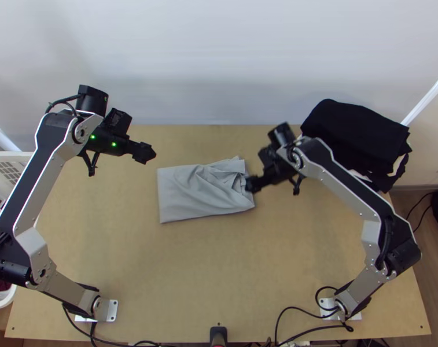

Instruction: Fold the t-shirt

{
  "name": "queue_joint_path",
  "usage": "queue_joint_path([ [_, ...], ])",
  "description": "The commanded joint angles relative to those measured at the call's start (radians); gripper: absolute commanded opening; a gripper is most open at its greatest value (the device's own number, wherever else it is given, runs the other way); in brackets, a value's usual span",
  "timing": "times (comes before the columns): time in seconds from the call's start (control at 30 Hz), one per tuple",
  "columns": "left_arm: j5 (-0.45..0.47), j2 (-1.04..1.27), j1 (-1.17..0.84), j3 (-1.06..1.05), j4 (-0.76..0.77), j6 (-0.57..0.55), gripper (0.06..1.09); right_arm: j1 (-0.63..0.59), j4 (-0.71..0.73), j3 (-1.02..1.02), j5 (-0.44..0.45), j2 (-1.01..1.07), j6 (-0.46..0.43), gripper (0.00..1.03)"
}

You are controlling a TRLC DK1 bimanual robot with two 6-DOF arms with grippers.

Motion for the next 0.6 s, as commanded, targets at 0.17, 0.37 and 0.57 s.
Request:
queue_joint_path([
  [0.17,0.007,-0.031,-0.004,-0.006,0.000,0.012,1.04,0.060,0.024,0.185,0.040,0.067,-0.093,0.60],
  [0.37,0.002,-0.031,0.000,0.000,0.000,0.011,1.04,0.093,0.024,0.241,0.064,0.156,-0.130,0.60],
  [0.57,0.002,-0.034,0.003,0.000,-0.001,0.004,1.04,0.107,0.024,0.293,0.072,0.232,-0.142,0.60],
])
